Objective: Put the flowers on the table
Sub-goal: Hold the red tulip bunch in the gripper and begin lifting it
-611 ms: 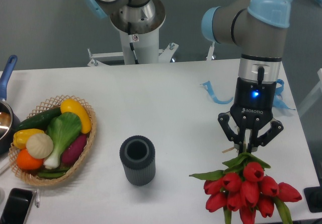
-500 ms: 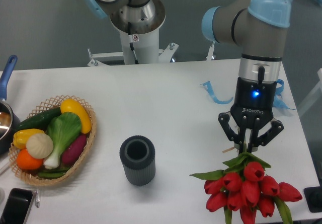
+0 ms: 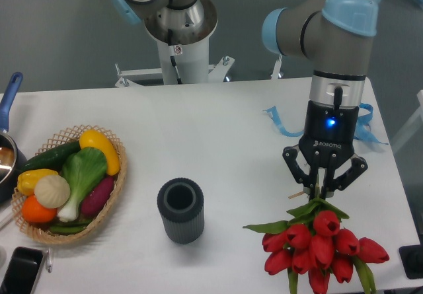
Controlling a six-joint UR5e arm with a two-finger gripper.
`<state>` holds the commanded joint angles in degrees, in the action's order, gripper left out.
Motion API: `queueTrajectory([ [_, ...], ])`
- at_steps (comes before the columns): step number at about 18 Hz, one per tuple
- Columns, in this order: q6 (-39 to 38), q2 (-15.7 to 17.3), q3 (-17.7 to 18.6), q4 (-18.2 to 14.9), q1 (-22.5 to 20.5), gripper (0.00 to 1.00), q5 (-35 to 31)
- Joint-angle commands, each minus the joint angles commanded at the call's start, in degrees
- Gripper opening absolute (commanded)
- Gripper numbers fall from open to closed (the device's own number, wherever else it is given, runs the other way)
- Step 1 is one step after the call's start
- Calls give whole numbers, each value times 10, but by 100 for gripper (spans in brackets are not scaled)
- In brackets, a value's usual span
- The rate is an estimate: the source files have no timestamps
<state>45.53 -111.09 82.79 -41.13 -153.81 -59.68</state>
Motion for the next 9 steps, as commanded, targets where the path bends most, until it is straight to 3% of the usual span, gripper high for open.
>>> queueTrajectory([
  [9,1,-1,4,-1,2,22,0],
])
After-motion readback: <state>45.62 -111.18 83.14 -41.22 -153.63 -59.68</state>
